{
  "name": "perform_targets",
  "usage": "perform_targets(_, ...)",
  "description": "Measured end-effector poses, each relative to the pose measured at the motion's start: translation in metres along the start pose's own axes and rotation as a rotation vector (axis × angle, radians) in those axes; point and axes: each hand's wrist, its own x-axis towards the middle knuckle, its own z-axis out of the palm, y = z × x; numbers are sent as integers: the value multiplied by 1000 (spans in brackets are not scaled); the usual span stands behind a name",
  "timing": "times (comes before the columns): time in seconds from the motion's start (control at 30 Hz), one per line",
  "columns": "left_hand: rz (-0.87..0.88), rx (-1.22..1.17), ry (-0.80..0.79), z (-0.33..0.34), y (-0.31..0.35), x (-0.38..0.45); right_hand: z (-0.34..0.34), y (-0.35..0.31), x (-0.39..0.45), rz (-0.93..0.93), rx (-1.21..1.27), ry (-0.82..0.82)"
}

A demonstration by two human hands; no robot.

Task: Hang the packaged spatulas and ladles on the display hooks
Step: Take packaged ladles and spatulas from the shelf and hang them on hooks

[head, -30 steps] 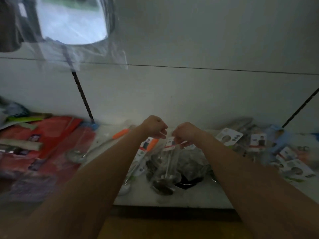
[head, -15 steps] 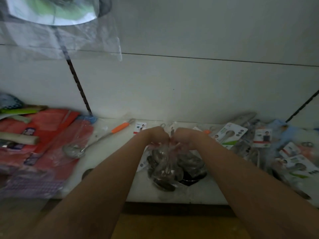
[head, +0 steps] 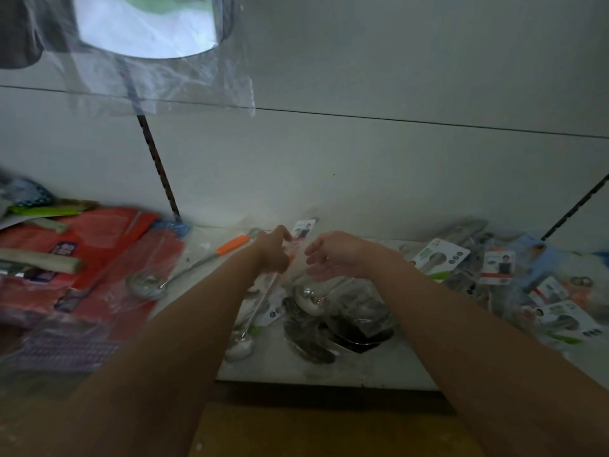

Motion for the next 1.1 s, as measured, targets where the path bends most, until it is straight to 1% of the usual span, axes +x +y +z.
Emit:
perform_targets(0.1, 6, 194, 15, -4, -16, -6, -4, 10, 1, 56, -307, 16)
perform_targets(0.17, 29, 391, 13, -6, -23, -7, -10, 14, -1, 85, -385, 18)
perform_targets(0.23, 39, 487, 3, -4, -24, -9, -17, 17, -5, 104, -367, 55)
perform_targets(0.3, 42, 491, 19, -1, -21, -10, -23, 19, -6, 110, -327, 99)
perform_targets(0.4, 129, 458, 156, 4, -6, -7, -31, 22, -8, 120, -273, 153)
perform_targets(0.43, 162, 449, 159, 7, 0, -6, -32, 23, -8, 118, -267, 160)
perform_targets(0.47, 186, 442, 121, 11, 6, -6, -33, 23, -8, 114, -265, 162)
perform_targets(0.57, 214, 468, -62, 30, 24, -5, -34, 22, -10, 90, -269, 168)
perform_targets(0.67, 264, 467, -91, 41, 43, -3, -39, 21, -10, 58, -244, 206)
perform_targets(0.77, 305, 383, -100, 49, 63, 2, -52, 24, -15, 52, -247, 271)
perform_targets(0.87, 297, 296, -152, 63, 80, 1, -69, 29, -25, 52, -274, 353)
perform_targets(1.0, 258, 276, -273, 79, 99, 3, -91, 40, -38, 121, -268, 368)
perform_targets(1.1, 265, 320, -364, 92, 114, 1, -108, 53, -46, 193, -327, 420)
